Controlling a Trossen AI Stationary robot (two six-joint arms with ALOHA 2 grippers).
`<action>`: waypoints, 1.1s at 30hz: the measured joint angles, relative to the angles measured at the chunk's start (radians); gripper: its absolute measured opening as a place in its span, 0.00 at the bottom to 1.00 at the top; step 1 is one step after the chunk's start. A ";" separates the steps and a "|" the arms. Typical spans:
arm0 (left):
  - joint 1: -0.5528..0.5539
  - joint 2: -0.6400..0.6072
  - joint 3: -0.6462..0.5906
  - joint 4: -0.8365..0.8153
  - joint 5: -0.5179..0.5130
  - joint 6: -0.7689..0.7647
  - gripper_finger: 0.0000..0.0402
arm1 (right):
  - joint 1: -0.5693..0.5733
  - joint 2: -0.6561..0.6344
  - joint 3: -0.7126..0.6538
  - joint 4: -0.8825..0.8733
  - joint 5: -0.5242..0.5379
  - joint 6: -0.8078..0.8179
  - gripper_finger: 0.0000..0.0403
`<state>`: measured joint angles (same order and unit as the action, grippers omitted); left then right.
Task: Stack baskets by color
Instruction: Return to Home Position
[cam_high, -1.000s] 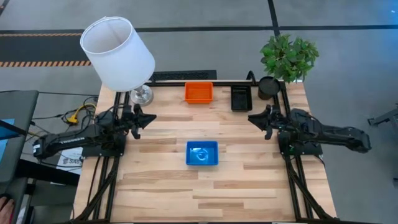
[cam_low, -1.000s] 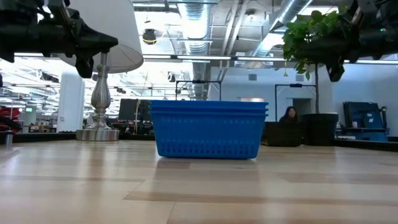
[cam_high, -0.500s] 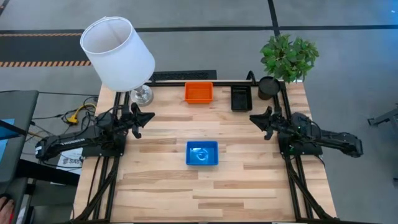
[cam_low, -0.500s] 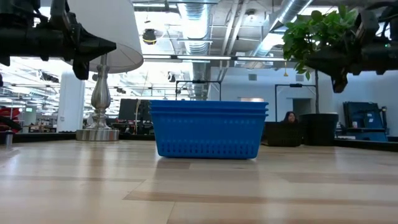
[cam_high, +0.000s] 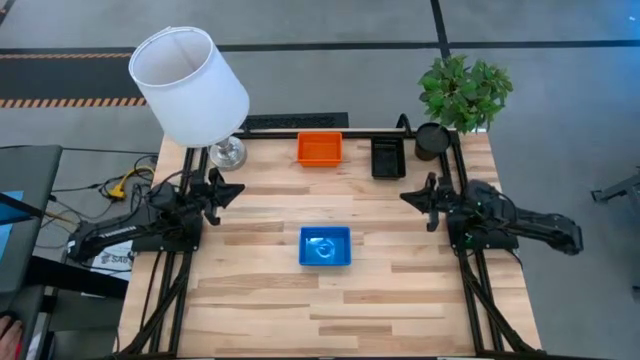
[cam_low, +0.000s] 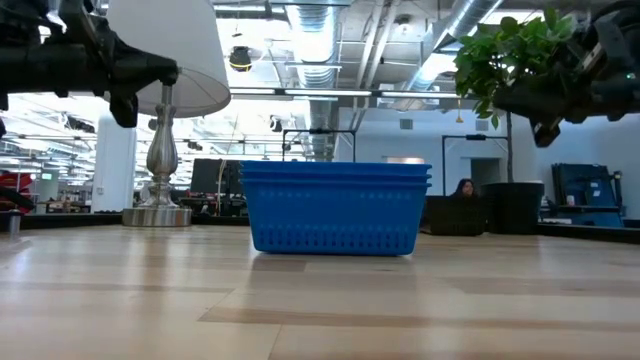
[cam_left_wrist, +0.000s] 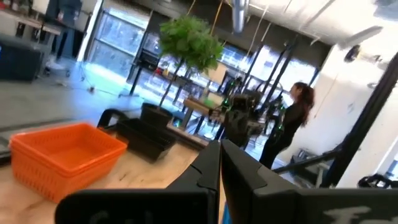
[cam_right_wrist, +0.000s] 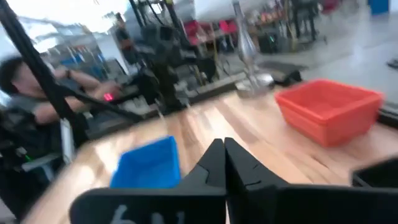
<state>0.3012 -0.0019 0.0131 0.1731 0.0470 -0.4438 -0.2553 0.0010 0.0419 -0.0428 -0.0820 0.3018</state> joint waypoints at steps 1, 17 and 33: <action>0.001 0.003 0.009 -0.024 0.001 0.000 0.00 | -0.005 0.000 0.011 -0.036 -0.002 -0.012 0.02; 0.001 0.006 -0.003 -0.086 -0.026 0.002 0.00 | -0.033 0.001 -0.034 0.108 -0.031 -0.034 0.03; 0.001 0.006 -0.006 0.017 -0.040 0.038 0.00 | -0.027 0.012 -0.034 0.089 -0.073 -0.049 0.08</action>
<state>0.3027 0.0040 0.0074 0.1902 0.0070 -0.4054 -0.2821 0.0132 0.0078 0.0463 -0.1551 0.2523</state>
